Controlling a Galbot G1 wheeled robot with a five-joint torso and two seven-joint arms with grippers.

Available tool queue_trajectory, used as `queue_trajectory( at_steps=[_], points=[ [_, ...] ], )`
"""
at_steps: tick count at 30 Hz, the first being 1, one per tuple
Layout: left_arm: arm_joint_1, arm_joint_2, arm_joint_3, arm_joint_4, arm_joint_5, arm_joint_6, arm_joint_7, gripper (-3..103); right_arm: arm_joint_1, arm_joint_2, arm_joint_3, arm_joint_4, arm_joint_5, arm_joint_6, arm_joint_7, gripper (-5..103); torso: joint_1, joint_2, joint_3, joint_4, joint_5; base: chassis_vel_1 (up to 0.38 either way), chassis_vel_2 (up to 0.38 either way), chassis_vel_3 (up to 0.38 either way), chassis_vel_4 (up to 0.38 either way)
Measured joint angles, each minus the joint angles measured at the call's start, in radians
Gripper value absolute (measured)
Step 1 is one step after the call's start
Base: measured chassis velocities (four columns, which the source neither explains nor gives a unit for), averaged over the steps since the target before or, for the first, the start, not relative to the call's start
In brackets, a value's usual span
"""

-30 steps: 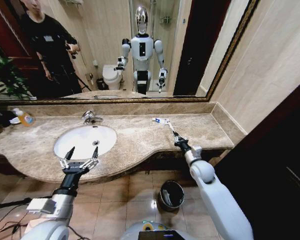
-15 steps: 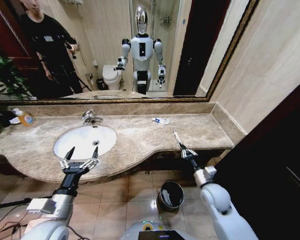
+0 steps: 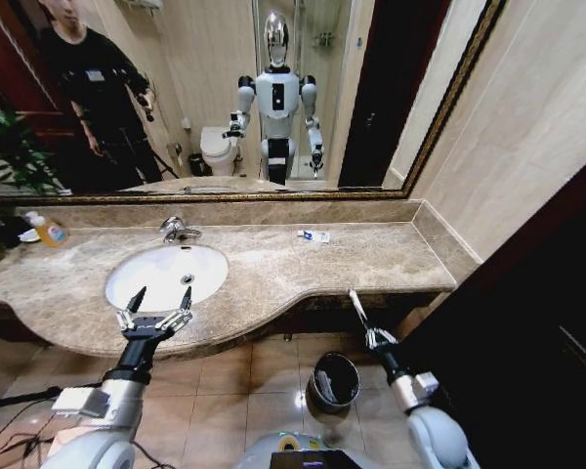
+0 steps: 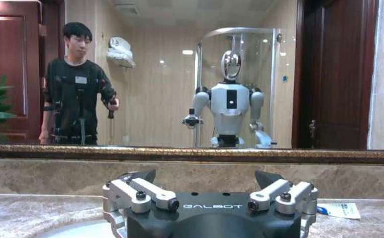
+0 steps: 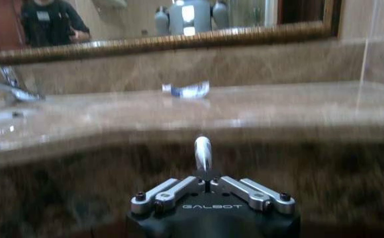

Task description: Pick up the trash from the sink and place it in the trash bin.

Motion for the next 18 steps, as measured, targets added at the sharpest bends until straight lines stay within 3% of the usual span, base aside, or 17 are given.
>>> queue_trajectory(
  at_steps=[7, 13, 18],
  points=[
    [0.0, 0.0, 0.0, 0.0, 0.0, 0.0, 0.0, 100, 0.051, 0.027, -0.021, -0.19, -0.052, 0.065, -0.005, 0, 0.0, 0.0, 0.0, 0.0001, 0.0001, 0.0, 0.0, 0.0, 0.0],
    [0.0, 0.0, 0.0, 0.0, 0.0, 0.0, 0.0, 100, 0.114, 0.04, -0.036, -0.303, -0.084, 0.068, 0.008, 0, 0.0, 0.0, 0.0, 0.0002, 0.0001, 0.0, 0.0, 0.0, 0.0],
    [0.0, 0.0, 0.0, 0.0, 0.0, 0.0, 0.0, 100, 0.146, 0.042, -0.07, -0.364, -0.121, -0.025, 0.05, 0, 0.0, 0.0, 0.0, 0.0, -0.0001, 0.0, 0.0, 0.0, 0.0]
  ],
)
